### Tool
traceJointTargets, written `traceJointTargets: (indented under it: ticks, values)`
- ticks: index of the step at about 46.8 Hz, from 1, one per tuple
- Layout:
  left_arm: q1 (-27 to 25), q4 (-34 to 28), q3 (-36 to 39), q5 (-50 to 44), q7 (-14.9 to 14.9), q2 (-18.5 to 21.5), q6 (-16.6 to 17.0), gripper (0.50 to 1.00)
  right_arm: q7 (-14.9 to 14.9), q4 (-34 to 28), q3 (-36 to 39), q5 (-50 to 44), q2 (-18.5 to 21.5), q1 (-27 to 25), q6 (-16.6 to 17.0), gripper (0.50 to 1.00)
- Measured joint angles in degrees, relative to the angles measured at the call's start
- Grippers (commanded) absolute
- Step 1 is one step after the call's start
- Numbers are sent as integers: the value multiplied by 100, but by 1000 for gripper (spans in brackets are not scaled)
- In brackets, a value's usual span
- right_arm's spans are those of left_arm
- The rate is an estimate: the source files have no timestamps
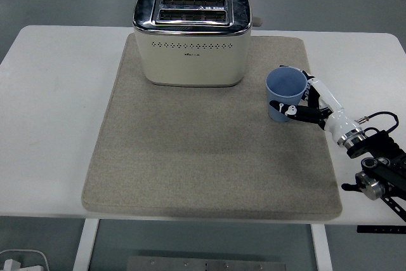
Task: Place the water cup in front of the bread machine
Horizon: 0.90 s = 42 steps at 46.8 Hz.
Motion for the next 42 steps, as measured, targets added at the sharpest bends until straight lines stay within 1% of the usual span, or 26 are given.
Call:
traceJointTargets:
  ticks: [15,22,32,37,42]
  values:
    - [0,1,0,0,-3,0,0,996,-25,63,32,28,-46,-1,32,500]
    - [0,0,0,0,-3,0,0,996,-25,145,22,82,-117,129,33,500]
    - [0,0,1,0,-2,0,0,996,-34,556,20,159,-223,141,2,500]
    - [0,-1,-1,-1,-1,0,0,996,-36,792,25,189,-340,143,-11,500]
    - [-3,0,-2,0,-4,0,0,996,-36,970,25,190,-360,142,-9,500]
